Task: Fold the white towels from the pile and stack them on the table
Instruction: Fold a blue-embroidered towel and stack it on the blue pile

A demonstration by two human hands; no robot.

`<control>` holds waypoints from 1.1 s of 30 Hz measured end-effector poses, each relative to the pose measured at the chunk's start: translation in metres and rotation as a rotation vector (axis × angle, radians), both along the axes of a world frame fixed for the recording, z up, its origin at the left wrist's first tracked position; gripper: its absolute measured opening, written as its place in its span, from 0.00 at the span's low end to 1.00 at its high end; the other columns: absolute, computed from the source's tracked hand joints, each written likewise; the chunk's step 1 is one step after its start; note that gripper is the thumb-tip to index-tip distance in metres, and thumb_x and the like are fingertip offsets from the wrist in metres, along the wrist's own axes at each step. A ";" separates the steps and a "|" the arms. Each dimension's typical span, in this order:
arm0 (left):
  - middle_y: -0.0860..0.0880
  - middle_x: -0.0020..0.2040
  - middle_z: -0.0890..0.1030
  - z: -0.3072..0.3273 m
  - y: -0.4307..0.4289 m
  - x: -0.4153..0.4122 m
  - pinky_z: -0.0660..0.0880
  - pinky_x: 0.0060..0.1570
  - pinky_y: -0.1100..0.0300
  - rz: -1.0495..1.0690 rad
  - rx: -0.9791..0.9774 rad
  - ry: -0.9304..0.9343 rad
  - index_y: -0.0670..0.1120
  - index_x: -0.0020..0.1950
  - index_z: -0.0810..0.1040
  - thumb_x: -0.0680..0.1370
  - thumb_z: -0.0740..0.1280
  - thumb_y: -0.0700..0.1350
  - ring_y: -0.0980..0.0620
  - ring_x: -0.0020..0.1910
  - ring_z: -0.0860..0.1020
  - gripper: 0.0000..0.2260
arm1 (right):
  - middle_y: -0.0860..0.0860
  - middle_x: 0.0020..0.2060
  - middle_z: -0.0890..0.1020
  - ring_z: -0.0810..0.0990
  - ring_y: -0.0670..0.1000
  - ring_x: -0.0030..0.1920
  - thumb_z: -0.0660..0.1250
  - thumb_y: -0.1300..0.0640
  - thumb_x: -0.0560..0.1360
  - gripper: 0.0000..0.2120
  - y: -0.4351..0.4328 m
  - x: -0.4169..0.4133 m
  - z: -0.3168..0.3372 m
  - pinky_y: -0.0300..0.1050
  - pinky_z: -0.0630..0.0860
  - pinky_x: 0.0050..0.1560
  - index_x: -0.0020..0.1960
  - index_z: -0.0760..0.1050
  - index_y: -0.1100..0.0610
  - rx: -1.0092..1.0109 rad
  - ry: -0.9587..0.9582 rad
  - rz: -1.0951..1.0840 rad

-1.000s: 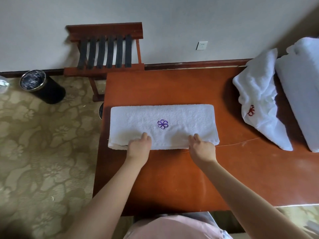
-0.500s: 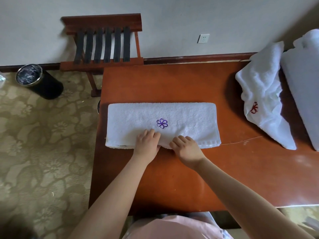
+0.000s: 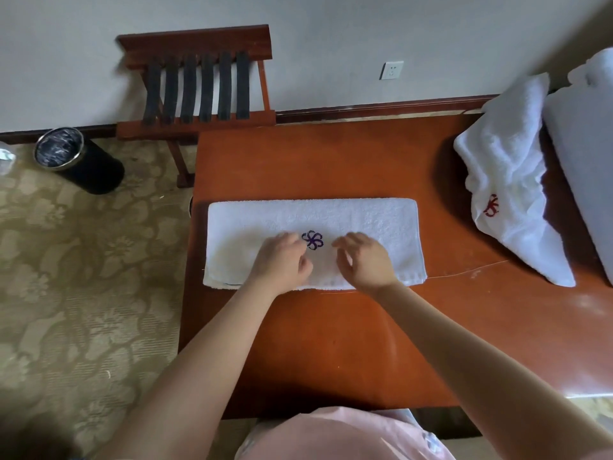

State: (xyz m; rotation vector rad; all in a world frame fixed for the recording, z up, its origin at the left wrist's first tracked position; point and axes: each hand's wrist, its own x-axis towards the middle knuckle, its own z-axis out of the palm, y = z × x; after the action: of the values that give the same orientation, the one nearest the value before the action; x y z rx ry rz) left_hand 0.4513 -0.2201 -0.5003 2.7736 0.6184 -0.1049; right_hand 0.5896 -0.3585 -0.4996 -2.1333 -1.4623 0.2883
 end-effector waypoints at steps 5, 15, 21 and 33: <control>0.42 0.64 0.76 -0.018 0.023 0.036 0.70 0.59 0.44 0.260 0.101 -0.221 0.40 0.57 0.78 0.75 0.63 0.36 0.40 0.65 0.70 0.12 | 0.61 0.63 0.77 0.72 0.62 0.66 0.59 0.67 0.76 0.19 0.056 0.020 -0.009 0.58 0.71 0.63 0.66 0.73 0.64 0.001 -0.051 -0.158; 0.47 0.78 0.55 -0.076 0.005 0.013 0.51 0.73 0.44 0.289 0.214 -0.022 0.50 0.78 0.57 0.80 0.49 0.57 0.46 0.77 0.52 0.27 | 0.49 0.78 0.53 0.48 0.53 0.78 0.46 0.36 0.79 0.30 0.013 0.014 -0.066 0.56 0.42 0.74 0.78 0.52 0.46 -0.347 -0.139 -0.304; 0.49 0.79 0.42 -0.076 0.005 0.011 0.46 0.75 0.44 0.283 0.212 0.038 0.51 0.79 0.45 0.81 0.42 0.58 0.48 0.78 0.41 0.27 | 0.49 0.78 0.47 0.43 0.51 0.78 0.43 0.37 0.79 0.31 -0.019 0.037 -0.063 0.56 0.39 0.75 0.78 0.46 0.47 -0.449 -0.126 -0.428; 0.45 0.75 0.64 -0.056 0.022 -0.012 0.54 0.71 0.40 0.284 0.106 -0.091 0.44 0.71 0.71 0.81 0.56 0.50 0.46 0.76 0.58 0.20 | 0.56 0.76 0.58 0.53 0.57 0.77 0.54 0.51 0.82 0.23 0.064 -0.042 -0.043 0.62 0.47 0.74 0.76 0.61 0.54 -0.234 -0.051 -0.079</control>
State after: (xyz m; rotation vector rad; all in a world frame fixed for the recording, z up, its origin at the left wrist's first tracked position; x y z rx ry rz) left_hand 0.4396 -0.1976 -0.5564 2.7370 1.0112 0.1178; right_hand 0.5480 -0.2948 -0.5423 -2.3935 -1.4273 0.3951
